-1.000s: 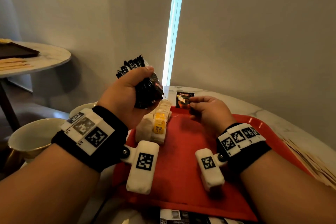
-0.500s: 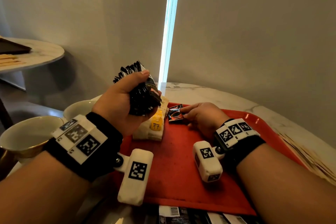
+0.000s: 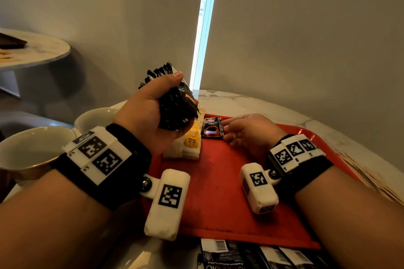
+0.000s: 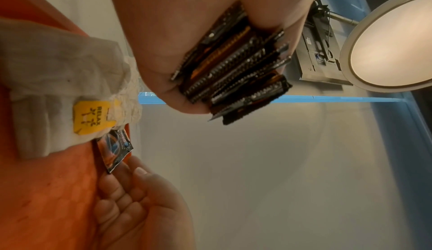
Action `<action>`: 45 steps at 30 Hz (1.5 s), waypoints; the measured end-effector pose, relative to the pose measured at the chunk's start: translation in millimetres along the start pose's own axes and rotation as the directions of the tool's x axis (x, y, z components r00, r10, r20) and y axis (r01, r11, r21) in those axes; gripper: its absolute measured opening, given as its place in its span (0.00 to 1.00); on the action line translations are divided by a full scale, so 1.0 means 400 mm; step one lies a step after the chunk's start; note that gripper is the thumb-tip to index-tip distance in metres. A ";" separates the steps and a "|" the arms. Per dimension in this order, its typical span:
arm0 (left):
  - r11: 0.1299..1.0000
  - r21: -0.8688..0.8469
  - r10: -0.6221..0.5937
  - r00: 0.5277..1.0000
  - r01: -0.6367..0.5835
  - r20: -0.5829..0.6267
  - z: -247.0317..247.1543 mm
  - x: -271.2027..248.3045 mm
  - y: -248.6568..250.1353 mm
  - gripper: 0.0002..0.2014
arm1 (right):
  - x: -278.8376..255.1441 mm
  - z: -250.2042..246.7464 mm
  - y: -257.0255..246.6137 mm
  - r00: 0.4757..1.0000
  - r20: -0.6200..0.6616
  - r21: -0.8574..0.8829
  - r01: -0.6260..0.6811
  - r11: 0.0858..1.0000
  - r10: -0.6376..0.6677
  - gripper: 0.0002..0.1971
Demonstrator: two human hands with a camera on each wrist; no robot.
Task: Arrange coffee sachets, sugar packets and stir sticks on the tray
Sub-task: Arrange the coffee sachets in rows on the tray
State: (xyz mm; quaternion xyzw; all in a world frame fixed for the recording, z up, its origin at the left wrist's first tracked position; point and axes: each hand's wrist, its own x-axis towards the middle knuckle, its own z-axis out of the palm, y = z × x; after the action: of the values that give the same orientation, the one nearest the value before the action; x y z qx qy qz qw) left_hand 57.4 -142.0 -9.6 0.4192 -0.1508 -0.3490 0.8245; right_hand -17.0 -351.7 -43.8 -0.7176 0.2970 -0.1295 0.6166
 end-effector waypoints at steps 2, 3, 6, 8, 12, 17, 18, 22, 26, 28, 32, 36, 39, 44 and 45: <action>1.000 0.001 -0.011 1.000 0.011 -0.008 0.002 0.001 -0.005 0.39 | -0.001 -0.001 -0.002 1.000 -0.017 -0.021 0.002 1.000 -0.002 0.11; 1.000 0.001 -0.015 1.000 0.015 -0.010 0.003 0.000 -0.006 0.38 | -0.001 -0.002 -0.002 1.000 -0.021 -0.027 0.003 1.000 -0.004 0.10; 1.000 0.010 -0.023 1.000 0.023 0.017 0.001 0.001 -0.009 0.33 | 0.004 -0.003 0.002 0.999 -0.031 -0.040 0.010 0.999 -0.012 0.09; 1.000 0.013 -0.024 0.999 0.024 0.026 0.001 0.001 -0.012 0.31 | 0.008 -0.003 0.006 0.999 -0.036 -0.043 0.015 0.999 -0.017 0.09; 1.000 0.003 -0.025 1.000 0.025 0.017 0.004 -0.001 -0.023 0.36 | 0.016 -0.005 0.011 0.999 -0.028 -0.033 0.020 0.999 -0.021 0.08; 1.000 0.000 -0.029 0.999 0.029 0.041 0.011 -0.001 -0.031 0.33 | 0.012 -0.008 0.004 0.997 -0.056 -0.025 0.051 0.998 -0.052 0.10; 0.999 -0.007 -0.031 0.999 0.031 0.041 0.012 -0.002 -0.032 0.36 | 0.010 -0.010 -0.003 0.994 -0.069 -0.029 0.078 0.997 -0.080 0.10; 0.998 -0.036 -0.046 0.996 0.049 0.082 0.014 -0.007 -0.033 0.35 | -0.021 -0.011 -0.048 0.961 0.001 0.059 0.277 0.959 -0.278 0.08; 0.997 -0.045 -0.053 0.994 0.058 0.093 0.019 -0.014 -0.033 0.22 | -0.080 -0.013 -0.096 0.809 0.209 0.077 0.547 0.834 -0.550 0.12; 0.997 -0.052 -0.053 0.995 0.058 0.080 0.019 -0.017 -0.031 0.26 | -0.108 -0.013 -0.107 0.715 0.310 0.039 0.649 0.760 -0.627 0.17; 0.996 -0.069 -0.045 0.993 0.052 0.108 0.022 -0.024 -0.028 0.29 | -0.121 -0.005 -0.110 0.657 0.396 -0.024 0.705 0.709 -0.641 0.27; 0.997 -0.043 -0.059 0.988 0.065 0.140 0.023 -0.027 -0.032 0.18 | -0.117 0.000 -0.105 0.657 0.400 -0.092 0.723 0.685 -0.639 0.27; 0.997 -0.023 -0.072 0.985 0.077 0.155 0.025 -0.030 -0.034 0.16 | -0.123 0.002 -0.102 0.644 0.398 -0.037 0.722 0.690 -0.653 0.24; 0.995 -0.015 -0.091 0.981 0.095 0.174 0.025 -0.027 -0.036 0.19 | -0.121 0.000 -0.099 0.620 0.349 -0.045 0.760 0.648 -0.703 0.19; 0.995 -0.015 -0.091 0.979 0.096 0.180 0.024 -0.027 -0.036 0.20 | -0.120 0.000 -0.098 0.615 0.343 -0.048 0.766 0.641 -0.710 0.19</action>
State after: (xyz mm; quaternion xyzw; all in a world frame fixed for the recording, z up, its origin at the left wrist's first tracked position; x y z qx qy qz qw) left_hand 38.1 -146.1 -14.7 0.3829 -0.2001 -0.4253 0.7953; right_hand -44.4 -321.2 2.4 -0.8418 -0.1098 -0.2357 0.4730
